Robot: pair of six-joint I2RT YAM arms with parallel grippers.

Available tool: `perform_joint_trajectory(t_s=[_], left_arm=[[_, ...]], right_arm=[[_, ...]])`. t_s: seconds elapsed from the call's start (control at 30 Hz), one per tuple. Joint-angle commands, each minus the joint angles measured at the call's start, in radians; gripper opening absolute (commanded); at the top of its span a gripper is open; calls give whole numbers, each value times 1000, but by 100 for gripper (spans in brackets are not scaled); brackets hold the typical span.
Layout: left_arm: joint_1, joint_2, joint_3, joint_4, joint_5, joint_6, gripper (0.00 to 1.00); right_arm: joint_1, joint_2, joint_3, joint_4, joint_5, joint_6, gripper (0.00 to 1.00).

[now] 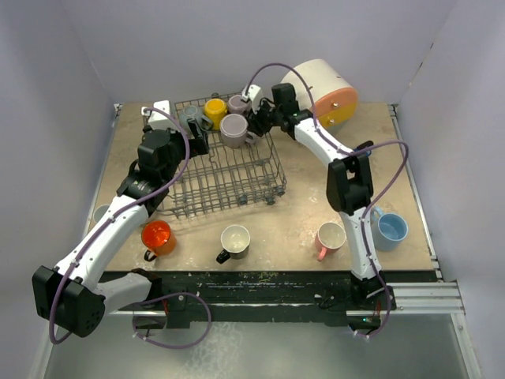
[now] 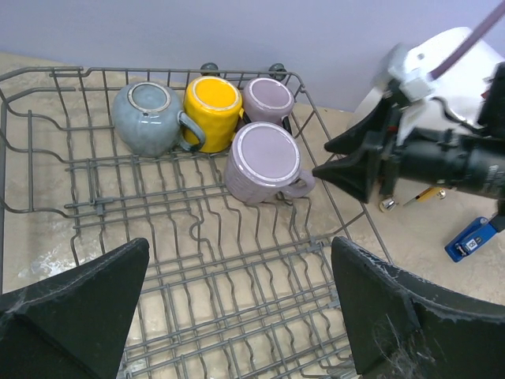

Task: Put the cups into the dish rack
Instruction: Turn the cup upside down in the dish rack, then pick up the cup at the center of the board.

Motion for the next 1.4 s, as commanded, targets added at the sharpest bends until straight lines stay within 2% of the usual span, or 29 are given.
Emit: perform_joint_trajectory(t_s=[0.0, 0.17, 0.23, 0.37, 0.53, 0.63, 0.93, 1.07, 1.17, 1.37], left_arm=[[8, -14, -2, 52, 14, -28, 99], [8, -12, -6, 54, 30, -46, 99], [7, -11, -10, 58, 38, -58, 99], [8, -4, -36, 79, 79, -95, 99], [9, 7, -54, 109, 130, -135, 99], [9, 13, -41, 83, 166, -148, 100], [8, 29, 61, -123, 217, -141, 98], [8, 22, 113, -221, 234, -116, 98], [8, 19, 128, -261, 261, -106, 98], [8, 17, 148, -289, 329, -95, 98]], right_arm=[[-8, -164, -23, 4, -128, 34, 48], [-23, -232, -18, -87, -269, 59, 49], [-33, -266, -16, -124, -329, 75, 53], [-64, -355, -82, -110, -457, 125, 56], [-90, -434, -126, -148, -558, 126, 70], [-109, -488, -161, -173, -591, 111, 75], [-143, -649, -348, -186, -652, -5, 79], [-143, -723, -443, -203, -689, -91, 86], [-143, -773, -499, -225, -702, -203, 86], [-143, -852, -551, -253, -677, -212, 86]])
